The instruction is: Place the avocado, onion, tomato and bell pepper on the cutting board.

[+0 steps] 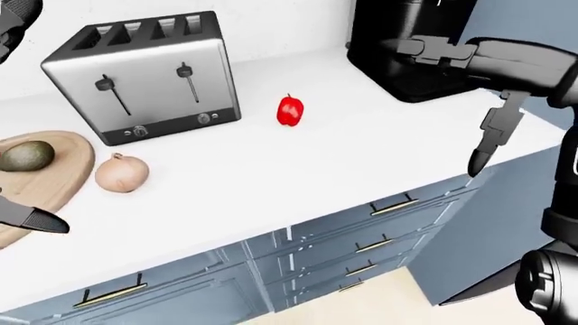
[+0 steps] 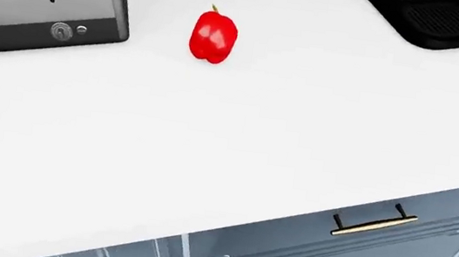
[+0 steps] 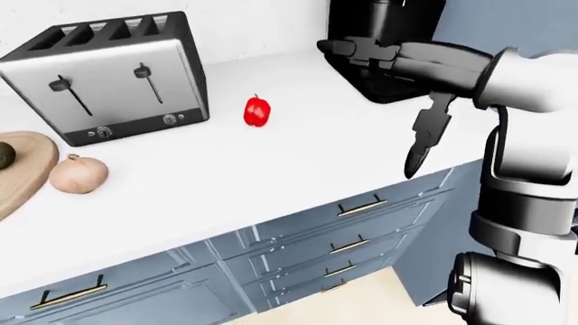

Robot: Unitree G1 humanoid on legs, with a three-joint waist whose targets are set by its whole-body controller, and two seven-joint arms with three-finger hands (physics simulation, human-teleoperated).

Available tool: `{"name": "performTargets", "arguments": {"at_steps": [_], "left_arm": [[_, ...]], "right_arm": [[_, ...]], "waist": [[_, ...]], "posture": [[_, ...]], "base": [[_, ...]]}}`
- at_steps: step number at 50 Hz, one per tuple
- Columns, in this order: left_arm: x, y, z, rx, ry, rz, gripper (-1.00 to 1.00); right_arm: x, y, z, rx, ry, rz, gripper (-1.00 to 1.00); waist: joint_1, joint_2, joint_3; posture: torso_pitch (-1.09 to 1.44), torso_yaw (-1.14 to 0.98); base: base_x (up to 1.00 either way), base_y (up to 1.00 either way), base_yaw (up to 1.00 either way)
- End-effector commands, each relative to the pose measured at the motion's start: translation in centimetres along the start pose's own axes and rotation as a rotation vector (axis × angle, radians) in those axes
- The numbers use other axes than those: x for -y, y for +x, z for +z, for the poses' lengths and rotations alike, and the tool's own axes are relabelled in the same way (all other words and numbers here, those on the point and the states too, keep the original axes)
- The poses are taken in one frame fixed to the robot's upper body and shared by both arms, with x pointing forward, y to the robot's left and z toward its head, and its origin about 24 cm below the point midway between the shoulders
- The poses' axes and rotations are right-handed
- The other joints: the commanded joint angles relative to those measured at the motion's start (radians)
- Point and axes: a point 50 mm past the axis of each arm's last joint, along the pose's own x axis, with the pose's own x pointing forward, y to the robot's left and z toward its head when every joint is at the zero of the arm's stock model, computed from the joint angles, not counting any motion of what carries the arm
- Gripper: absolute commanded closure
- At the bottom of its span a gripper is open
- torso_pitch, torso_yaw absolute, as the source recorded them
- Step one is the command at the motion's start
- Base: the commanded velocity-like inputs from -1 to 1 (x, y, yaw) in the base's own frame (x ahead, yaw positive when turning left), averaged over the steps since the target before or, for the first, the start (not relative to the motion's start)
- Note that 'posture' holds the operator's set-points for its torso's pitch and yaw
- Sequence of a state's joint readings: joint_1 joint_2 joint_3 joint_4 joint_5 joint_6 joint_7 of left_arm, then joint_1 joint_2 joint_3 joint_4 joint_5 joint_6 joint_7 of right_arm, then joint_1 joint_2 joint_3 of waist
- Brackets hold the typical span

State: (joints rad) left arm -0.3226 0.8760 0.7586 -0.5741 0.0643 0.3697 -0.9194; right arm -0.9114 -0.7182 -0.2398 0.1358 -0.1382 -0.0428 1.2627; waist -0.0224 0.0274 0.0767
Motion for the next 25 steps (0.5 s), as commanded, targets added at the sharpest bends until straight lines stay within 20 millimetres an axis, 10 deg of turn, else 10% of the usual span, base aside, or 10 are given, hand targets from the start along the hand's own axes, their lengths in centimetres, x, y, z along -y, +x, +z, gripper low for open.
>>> {"name": "performTargets", "arguments": {"at_steps": [1, 5, 14, 20, 24, 25], "left_arm": [[-0.8, -0.2, 0.6, 0.013, 0.039, 0.046, -1.0], [-0.6, -0.3, 0.5, 0.009, 0.039, 0.041, -1.0], [-0.6, -0.4, 0.4, 0.009, 0.042, 0.04, -1.0], [-0.6, -0.3, 0.3, 0.009, 0.043, 0.04, -1.0], [-0.6, -0.4, 0.4, 0.009, 0.043, 0.041, -1.0], [-0.6, -0.4, 0.3, 0.008, 0.043, 0.042, -1.0]], "right_arm": [[0.9, -0.5, 0.7, 0.001, -0.043, -0.046, -1.0], [1.4, 0.1, 0.6, 0.053, -0.058, -0.154, -1.0], [3.0, 0.9, -0.3, -0.008, -0.06, -0.222, -1.0], [2.9, 0.9, -0.5, -0.016, -0.068, -0.221, -1.0], [3.0, 0.8, -0.4, -0.017, -0.073, -0.223, -1.0], [3.0, 0.8, -0.6, -0.035, -0.052, -0.22, -1.0]], "waist": [[-0.001, -0.005, -0.018], [-0.024, 0.041, -0.03], [0.022, 0.025, -0.044], [0.028, -0.003, -0.032], [0.034, -0.085, -0.032], [0.035, -0.061, -0.035]], "posture": [[0.0, 0.0], [0.0, 0.0], [0.0, 0.0], [0.0, 0.0], [0.0, 0.0], [0.0, 0.0]], "base": [[0.0, 0.0, 0.0], [0.0, 0.0, 0.0], [0.0, 0.0, 0.2], [0.0, 0.0, 1.0], [0.0, 0.0, 1.0], [0.0, 0.0, 1.0]]}}
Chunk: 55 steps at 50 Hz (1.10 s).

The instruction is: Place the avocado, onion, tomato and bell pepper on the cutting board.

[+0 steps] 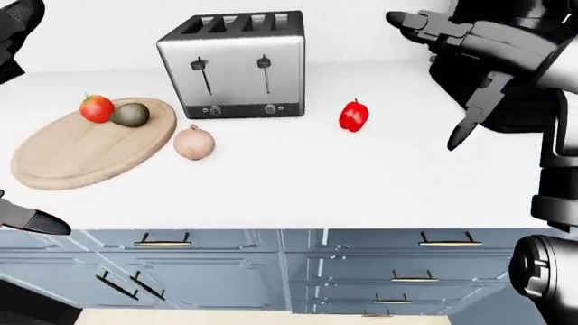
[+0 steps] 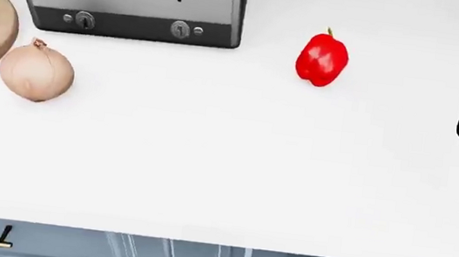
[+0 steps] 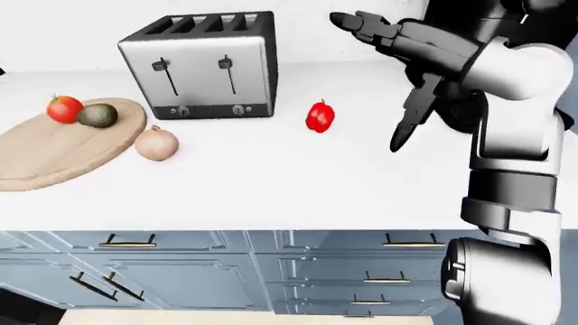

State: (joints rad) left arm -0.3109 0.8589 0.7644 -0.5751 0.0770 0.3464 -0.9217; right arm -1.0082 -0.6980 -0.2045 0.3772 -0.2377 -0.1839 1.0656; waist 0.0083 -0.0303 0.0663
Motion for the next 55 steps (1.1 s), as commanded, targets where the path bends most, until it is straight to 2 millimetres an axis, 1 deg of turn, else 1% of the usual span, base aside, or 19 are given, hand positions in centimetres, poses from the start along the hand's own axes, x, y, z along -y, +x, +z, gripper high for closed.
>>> {"name": "performTargets", "arguments": {"at_steps": [1, 3, 4, 8, 10, 12, 13, 16, 31, 32, 33, 34, 41, 43, 46, 49, 52, 54, 55], "left_arm": [[-0.9, -0.2, 0.5, 0.01, 0.035, 0.041, -1.0], [-1.0, -0.2, 0.5, 0.01, 0.035, 0.043, -1.0], [-1.0, -0.2, 0.5, 0.01, 0.035, 0.043, -1.0], [-1.0, -0.3, 0.4, 0.008, 0.035, 0.041, -1.0], [-1.1, -0.3, 0.5, 0.008, 0.035, 0.044, -1.0], [-1.1, -0.3, 0.5, 0.008, 0.035, 0.044, -1.0], [-1.1, -0.3, 0.5, 0.008, 0.034, 0.045, -1.0], [-1.1, -0.3, 0.4, 0.007, 0.033, 0.045, -1.0], [-1.4, -0.4, 0.4, 0.004, 0.029, 0.06, -1.0], [-1.4, -0.4, 0.4, 0.004, 0.028, 0.062, -1.0], [-1.5, -0.4, 0.4, 0.004, 0.027, 0.064, -1.0], [-1.4, -0.3, 0.4, 0.004, 0.028, 0.063, -1.0], [-1.9, -0.6, 0.7, 0.009, 0.029, 0.074, -1.0], [-2.0, -0.6, 0.7, 0.008, 0.029, 0.077, -1.0], [-2.0, -0.6, 0.7, 0.008, 0.03, 0.078, -1.0], [-2.0, -0.6, 0.6, 0.008, 0.03, 0.078, -1.0], [-2.0, -0.6, 0.8, 0.012, 0.03, 0.078, -1.0], [-2.1, -0.6, 0.8, 0.01, 0.03, 0.08, -1.0], [-2.1, -0.6, 0.7, 0.01, 0.031, 0.08, -1.0]], "right_arm": [[1.8, -0.6, 1.5, 0.034, -0.047, -0.078, -1.0], [1.9, -0.5, 0.9, -0.016, -0.046, -0.073, -1.0], [1.8, -0.4, 0.9, -0.013, -0.052, -0.099, -1.0], [2.2, -0.4, 0.9, -0.021, -0.062, -0.103, -1.0], [2.0, -0.6, 1.2, 0.001, -0.056, -0.1, -1.0], [2.0, -0.6, 1.2, 0.002, -0.029, -0.096, -1.0], [1.8, -0.6, 1.3, 0.015, -0.063, -0.079, -1.0], [2.0, -0.5, 1.4, 0.011, -0.024, -0.082, -1.0], [2.6, -0.7, 1.5, -0.018, 0.004, -0.106, -1.0], [2.8, -0.9, 1.5, -0.022, 0.008, -0.111, -1.0], [2.8, -1.0, 1.4, -0.031, 0.006, -0.116, -1.0], [2.7, -1.1, 1.4, -0.036, 0.002, -0.111, -1.0], [2.6, -1.4, 1.2, -0.05, -0.001, -0.107, -1.0], [2.7, -1.3, 1.2, -0.055, 0.0, -0.109, -1.0], [2.7, -1.3, 1.2, -0.052, 0.001, -0.106, -1.0], [2.6, -1.3, 1.2, -0.052, -0.002, -0.104, -1.0], [2.7, -1.3, 1.2, -0.052, -0.002, -0.103, -1.0], [2.6, -1.3, 1.2, -0.05, -0.002, -0.099, -1.0], [2.5, -1.4, 1.2, -0.051, 0.008, -0.093, -1.0]], "waist": [[0.014, -0.014, -0.026], [0.015, -0.01, -0.031], [-0.007, -0.004, -0.019], [-0.014, 0.025, -0.01], [-0.029, 0.057, -0.015], [-0.039, 0.108, -0.025], [-0.034, 0.081, -0.006], [-0.037, 0.081, -0.016], [-0.023, 0.062, -0.025], [-0.022, 0.067, -0.042], [-0.018, 0.059, -0.016], [-0.019, 0.065, -0.036], [-0.02, 0.044, -0.026], [-0.019, 0.052, -0.031], [-0.016, 0.046, -0.025], [-0.015, 0.061, -0.02], [-0.021, 0.093, -0.015], [-0.025, 0.147, -0.032], [-0.017, 0.104, -0.022]], "posture": [[0.0, 0.0], [0.0, 0.0], [0.0, 0.0], [0.0, 0.0], [0.0, 0.0], [0.0, 0.0], [0.0, 0.0], [0.0, 0.0], [0.0, 0.0], [0.0, 0.0], [0.0, 0.0], [0.0, 0.0], [0.0, 0.0], [0.0, 0.0], [0.0, 0.0], [0.0, 0.0], [0.0, 0.0], [0.0, 0.0], [0.0, 0.0]], "base": [[0.0, 0.0, 1.0], [0.0, 0.0, 0.92], [0.0, 0.0, 0.0], [0.0, 0.0, 0.0], [0.0, 0.0, 0.0], [0.0, 0.0, 0.0], [0.0, 0.0, 0.0], [0.0, 0.0, 0.0], [0.0, 0.0, 0.0], [0.05, 0.0, 0.0], [0.04, 0.0, 0.0], [0.05, 0.0, 0.0], [0.06, 0.0, 0.0], [0.09, 0.0, 0.0], [0.16, 0.0, 0.0], [0.17, 0.0, 0.0], [0.17, 0.0, 0.0], [0.16, 0.0, 0.0], [0.17, 0.0, 0.0]]}}
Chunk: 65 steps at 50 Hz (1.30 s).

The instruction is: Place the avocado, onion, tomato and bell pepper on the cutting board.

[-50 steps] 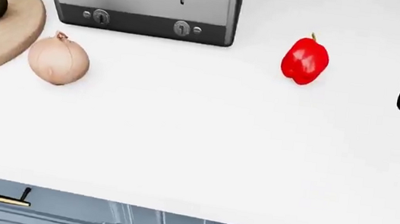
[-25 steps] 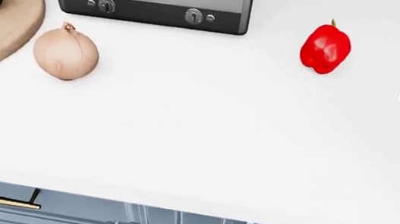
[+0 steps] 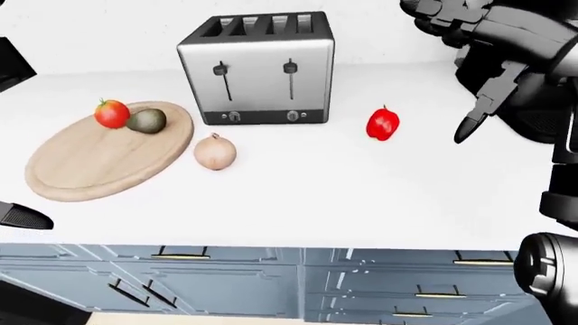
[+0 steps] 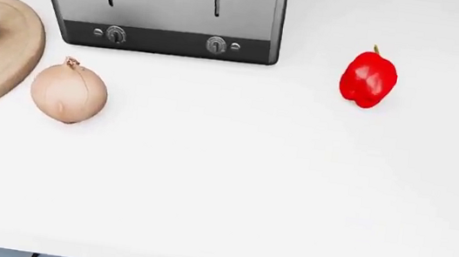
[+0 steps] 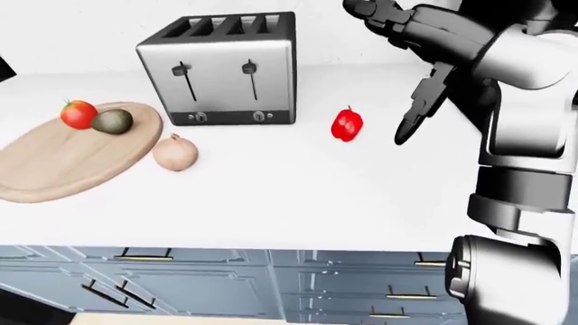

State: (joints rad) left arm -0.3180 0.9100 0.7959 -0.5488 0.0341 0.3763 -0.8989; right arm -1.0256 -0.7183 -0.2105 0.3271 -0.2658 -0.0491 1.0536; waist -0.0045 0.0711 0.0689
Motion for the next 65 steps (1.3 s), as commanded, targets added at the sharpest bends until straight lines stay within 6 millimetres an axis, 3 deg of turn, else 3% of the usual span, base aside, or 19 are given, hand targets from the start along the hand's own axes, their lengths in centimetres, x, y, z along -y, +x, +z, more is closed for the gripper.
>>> {"name": "performTargets", "arguments": {"at_steps": [1, 2, 4, 6, 8, 10, 13, 23, 24, 26, 29, 30, 31, 32, 34, 39, 41, 51, 65], "left_arm": [[-0.8, -0.3, 0.8, 0.021, 0.045, 0.043, -1.0], [-0.8, -0.2, 0.8, 0.02, 0.046, 0.04, -1.0], [-0.9, -0.2, 0.9, 0.021, 0.048, 0.042, -1.0], [-0.8, -0.2, 0.8, 0.02, 0.047, 0.042, -1.0], [-0.9, -0.2, 0.9, 0.022, 0.047, 0.044, -1.0], [-0.9, -0.2, 0.9, 0.02, 0.047, 0.044, -1.0], [-0.8, -0.2, 0.7, 0.016, 0.045, 0.045, -1.0], [-0.9, -0.2, 0.6, 0.01, 0.05, 0.058, -1.0], [-0.9, -0.2, 0.7, 0.01, 0.049, 0.058, -1.0], [-0.9, -0.2, 0.7, 0.01, 0.05, 0.058, -1.0], [-0.9, -0.2, 0.6, 0.01, 0.05, 0.057, -1.0], [-0.8, -0.2, 0.6, 0.009, 0.049, 0.057, -1.0], [-0.8, -0.2, 0.6, 0.009, 0.048, 0.058, -1.0], [-0.9, -0.2, 0.6, 0.008, 0.048, 0.058, -1.0], [-0.8, -0.2, 0.5, 0.007, 0.047, 0.056, -1.0], [-0.8, -0.2, 0.5, 0.007, 0.046, 0.056, -1.0], [-0.7, -0.2, 0.5, 0.007, 0.046, 0.055, -1.0], [-0.6, -0.3, 0.4, 0.004, 0.044, 0.056, -1.0], [-0.4, -0.5, 0.3, 0.008, 0.034, 0.055, -1.0]], "right_arm": [[1.3, -0.7, 1.1, 0.025, -0.036, -0.053, -1.0], [1.3, -0.7, 1.1, 0.027, -0.032, -0.055, -1.0], [1.4, -0.7, 1.1, 0.03, -0.044, -0.063, -1.0], [1.4, -0.7, 1.0, 0.03, -0.045, -0.069, -1.0], [1.3, -0.7, 0.8, 0.034, -0.072, -0.081, -1.0], [1.5, -0.7, 0.7, 0.028, -0.1, -0.102, -1.0], [2.1, -0.4, 0.7, 0.024, -0.148, -0.148, -1.0], [2.4, -0.4, 0.4, -0.022, -0.055, -0.121, -1.0], [2.3, -0.4, 0.6, -0.014, -0.058, -0.116, -1.0], [2.3, -0.4, 0.6, -0.01, -0.058, -0.113, -1.0], [2.2, -0.5, 0.6, -0.002, -0.067, -0.109, -1.0], [2.1, -0.5, 0.6, -0.002, -0.058, -0.103, -1.0], [1.9, -0.5, 0.6, 0.005, -0.106, -0.105, -1.0], [2.1, -0.3, 0.4, -0.011, -0.102, -0.114, -1.0], [2.4, 0.1, 0.1, -0.027, -0.151, -0.146, -1.0], [3.2, 1.2, 0.3, 0.011, -0.19, -0.228, -1.0], [2.8, 1.8, -0.7, -0.071, -0.225, -0.174, -1.0], [2.3, 3.1, -1.0, -0.128, -0.264, -0.067, -1.0], [1.2, 6.4, 0.3, -0.1, -0.275, 0.066, -1.0]], "waist": [[-0.01, 0.023, -0.022], [-0.004, 0.014, 0.008], [-0.01, -0.004, -0.012], [-0.005, -0.03, 0.001], [0.005, -0.071, 0.0], [0.011, -0.06, 0.001], [0.007, -0.053, -0.017], [-0.005, -0.036, -0.025], [-0.005, -0.035, -0.046], [-0.009, -0.032, -0.012], [-0.012, -0.028, 0.004], [-0.013, -0.034, 0.002], [-0.012, -0.034, -0.019], [-0.012, -0.034, -0.026], [-0.012, -0.034, -0.028], [-0.014, -0.034, -0.021], [-0.015, -0.034, -0.017], [-0.007, -0.036, -0.011], [-0.007, -0.033, -0.01]], "posture": [[0.0, 0.0], [0.0, 0.0], [0.0, 0.0], [0.0, 0.0], [0.0, 0.0], [0.0, 0.0], [0.0, 0.0], [0.0, 0.0], [0.0, 0.0], [0.0, 0.0], [0.0, 0.0], [0.0, 0.0], [0.0, 0.0], [0.0, 0.0], [0.0, 0.0], [0.0, 0.0], [0.0, 0.0], [0.0, 0.0], [0.0, 0.0]], "base": [[0.17, 0.0, 0.0], [0.0, 0.0, 0.0], [0.0, 0.0, 0.0], [0.0, 0.0, 0.0], [0.0, 0.0, 0.0], [0.0, 0.0, 0.0], [0.0, 0.0, 0.0], [0.0, 0.0, 0.0], [0.19, 0.0, 0.0], [0.31, 0.0, 0.0], [0.26, 0.0, 0.0], [0.0, 0.0, 0.0], [0.0, 0.0, 0.0], [0.0, 0.0, 0.0], [0.0, 0.0, 0.0], [0.0, 0.0, 0.0], [0.0, 0.0, 0.0], [0.0, 0.0, 0.0], [0.0, 0.0, 0.0]]}}
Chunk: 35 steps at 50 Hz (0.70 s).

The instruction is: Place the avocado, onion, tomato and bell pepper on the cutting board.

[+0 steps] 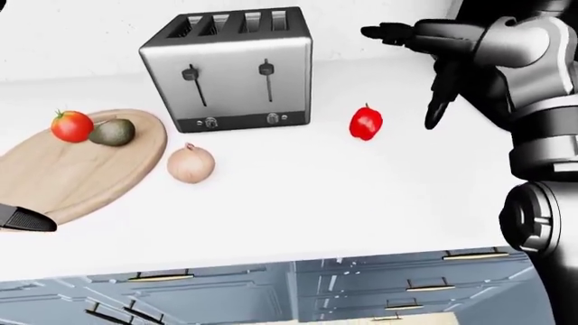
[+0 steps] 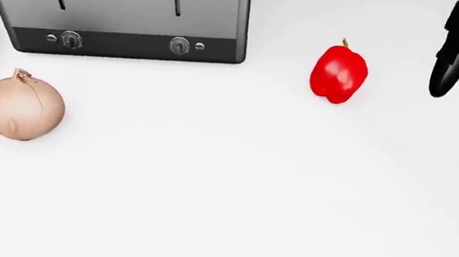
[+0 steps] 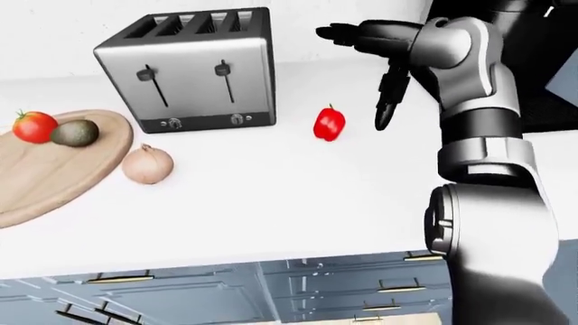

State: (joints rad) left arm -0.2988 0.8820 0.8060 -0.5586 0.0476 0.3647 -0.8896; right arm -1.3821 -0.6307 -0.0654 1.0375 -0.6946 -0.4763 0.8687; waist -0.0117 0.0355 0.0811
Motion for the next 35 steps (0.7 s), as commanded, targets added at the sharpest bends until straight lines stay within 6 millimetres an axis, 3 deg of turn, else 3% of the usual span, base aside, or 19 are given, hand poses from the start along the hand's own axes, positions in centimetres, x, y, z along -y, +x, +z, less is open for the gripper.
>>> {"name": "performTargets", "arguments": {"at_steps": [1, 24, 35], "left_arm": [[-0.7, -0.3, 0.6, 0.018, 0.038, 0.041, -1.0], [-0.1, -0.5, 0.5, 0.02, 0.019, 0.039, -1.0], [0.1, -0.7, 0.2, 0.022, 0.013, 0.036, -1.0]], "right_arm": [[2.1, -0.6, 1.2, 0.021, -0.032, -0.08, -1.0], [2.4, 2.9, 4.0, -0.026, -0.072, -0.06, -1.0], [1.5, 4.4, 5.1, -0.067, -0.102, 0.008, -1.0]], "waist": [[0.0, 0.003, -0.022], [-0.008, 0.023, -0.032], [-0.008, 0.024, -0.035]], "posture": [[0.0, 0.0], [0.0, 0.0], [0.0, 0.0]], "base": [[0.0, 0.0, 0.0], [0.0, 0.0, 0.0], [0.0, 0.0, 0.0]]}}
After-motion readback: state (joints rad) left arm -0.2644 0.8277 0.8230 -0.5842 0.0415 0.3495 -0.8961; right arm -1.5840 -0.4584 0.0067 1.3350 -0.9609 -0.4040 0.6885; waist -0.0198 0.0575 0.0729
